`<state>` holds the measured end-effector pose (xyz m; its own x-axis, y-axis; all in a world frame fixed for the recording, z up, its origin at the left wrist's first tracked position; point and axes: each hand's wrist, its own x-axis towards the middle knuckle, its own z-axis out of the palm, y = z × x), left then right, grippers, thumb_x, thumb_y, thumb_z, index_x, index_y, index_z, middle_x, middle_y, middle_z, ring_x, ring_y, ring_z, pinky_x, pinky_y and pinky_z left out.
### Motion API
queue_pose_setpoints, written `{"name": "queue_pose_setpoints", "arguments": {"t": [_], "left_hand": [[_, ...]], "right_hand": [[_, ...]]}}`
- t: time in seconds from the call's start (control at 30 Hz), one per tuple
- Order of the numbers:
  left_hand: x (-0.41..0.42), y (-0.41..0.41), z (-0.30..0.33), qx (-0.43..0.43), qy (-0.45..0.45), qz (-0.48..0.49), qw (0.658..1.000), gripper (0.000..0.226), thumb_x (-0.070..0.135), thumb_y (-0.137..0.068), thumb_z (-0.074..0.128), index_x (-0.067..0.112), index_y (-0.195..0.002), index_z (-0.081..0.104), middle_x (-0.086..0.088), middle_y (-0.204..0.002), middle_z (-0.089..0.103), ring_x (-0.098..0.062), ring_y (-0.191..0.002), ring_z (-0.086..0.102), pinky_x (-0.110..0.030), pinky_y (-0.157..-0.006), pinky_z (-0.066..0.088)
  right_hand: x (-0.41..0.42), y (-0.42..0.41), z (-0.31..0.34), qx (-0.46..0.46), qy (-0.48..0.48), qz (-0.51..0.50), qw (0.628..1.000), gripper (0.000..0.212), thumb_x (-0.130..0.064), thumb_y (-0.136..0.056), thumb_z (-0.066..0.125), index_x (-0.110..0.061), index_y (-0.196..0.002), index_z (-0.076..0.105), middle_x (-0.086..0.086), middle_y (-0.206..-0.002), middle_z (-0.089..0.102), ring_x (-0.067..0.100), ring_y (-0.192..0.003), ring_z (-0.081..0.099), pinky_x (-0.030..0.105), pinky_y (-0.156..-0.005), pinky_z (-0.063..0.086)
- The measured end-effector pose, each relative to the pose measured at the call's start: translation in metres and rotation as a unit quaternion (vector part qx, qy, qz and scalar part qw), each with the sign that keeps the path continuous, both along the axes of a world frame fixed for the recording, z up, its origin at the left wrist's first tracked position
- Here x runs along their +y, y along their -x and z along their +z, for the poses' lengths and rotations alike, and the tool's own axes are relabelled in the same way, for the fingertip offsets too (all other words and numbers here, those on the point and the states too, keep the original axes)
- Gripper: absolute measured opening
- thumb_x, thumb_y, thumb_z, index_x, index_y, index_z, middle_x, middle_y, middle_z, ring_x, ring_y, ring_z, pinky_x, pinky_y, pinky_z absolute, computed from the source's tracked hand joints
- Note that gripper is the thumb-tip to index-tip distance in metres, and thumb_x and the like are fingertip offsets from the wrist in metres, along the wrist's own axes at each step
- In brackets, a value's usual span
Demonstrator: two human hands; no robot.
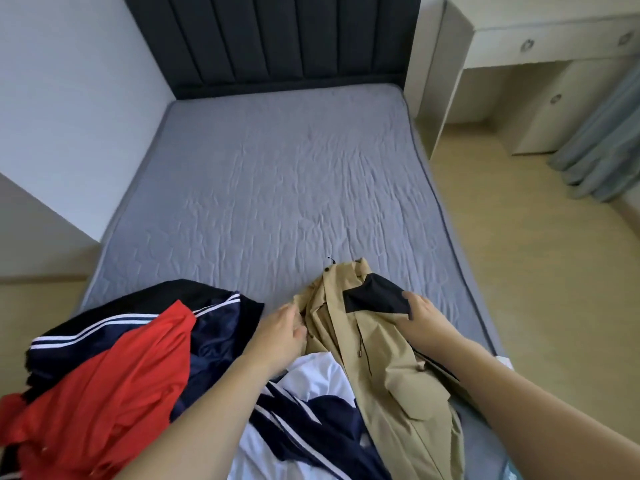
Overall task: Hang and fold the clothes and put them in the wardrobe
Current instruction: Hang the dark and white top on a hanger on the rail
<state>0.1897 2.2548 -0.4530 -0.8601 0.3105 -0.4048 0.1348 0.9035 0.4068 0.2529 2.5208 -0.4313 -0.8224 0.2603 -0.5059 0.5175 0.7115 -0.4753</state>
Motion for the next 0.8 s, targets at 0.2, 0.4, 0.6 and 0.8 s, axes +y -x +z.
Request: {"name": "queue_pose_setpoints", "arguments": {"t": [0.2, 0.4, 0.6, 0.8], "left_hand": [[0.019, 0.0, -0.101, -0.039, 0.033, -0.009, 0.999, 0.027, 0.032, -0.097, 0.044, 0.018, -0.119, 0.048, 0.003, -0.102, 0.056, -0.026, -0.104, 0.057, -0.031, -0.073, 0.039], [-0.01, -0.022, -0.178, -0.161, 0.074, -0.01, 0.984, 0.065, 0.027, -0.092, 0.049, 0.026, -0.152, 0.024, 0.0, -0.154, 0.037, -0.025, -0.135, 0.041, -0.037, -0.106, 0.039], [-0.042, -0.054, -0.225, -0.185, 0.221, -0.102, 0.952, 0.049, 0.046, -0.084, 0.055, 0.021, -0.125, 0.045, -0.002, -0.123, 0.057, -0.028, -0.125, 0.045, -0.045, -0.112, 0.024], [-0.063, -0.062, -0.214, -0.186, 0.03, -0.031, 0.982, 0.019, 0.033, -0.098, 0.042, 0.034, -0.08, 0.049, 0.007, -0.082, 0.055, -0.024, -0.103, 0.054, -0.038, -0.105, 0.037]], "right_hand": [[-0.003, -0.01, -0.118, -0.047, 0.02, 0.031, 0.998, 0.056, -0.018, -0.094, 0.044, -0.016, -0.148, 0.028, 0.006, -0.149, 0.035, 0.029, -0.131, 0.04, 0.038, -0.104, 0.038], [-0.052, -0.033, -0.199, -0.078, 0.077, 0.045, 0.993, 0.051, -0.014, -0.09, 0.047, -0.006, -0.14, 0.037, 0.009, -0.139, 0.042, 0.025, -0.128, 0.04, 0.022, -0.087, 0.029], [-0.095, -0.062, -0.243, -0.142, 0.142, 0.066, 0.977, 0.063, -0.021, -0.087, 0.051, -0.017, -0.146, 0.029, 0.0, -0.146, 0.037, 0.022, -0.123, 0.048, 0.026, -0.088, 0.041], [-0.119, -0.089, -0.259, -0.137, 0.115, 0.153, 0.972, 0.088, -0.043, -0.071, 0.072, -0.025, -0.143, 0.025, -0.006, -0.141, 0.018, 0.019, -0.129, 0.03, 0.031, -0.104, 0.036]]}}
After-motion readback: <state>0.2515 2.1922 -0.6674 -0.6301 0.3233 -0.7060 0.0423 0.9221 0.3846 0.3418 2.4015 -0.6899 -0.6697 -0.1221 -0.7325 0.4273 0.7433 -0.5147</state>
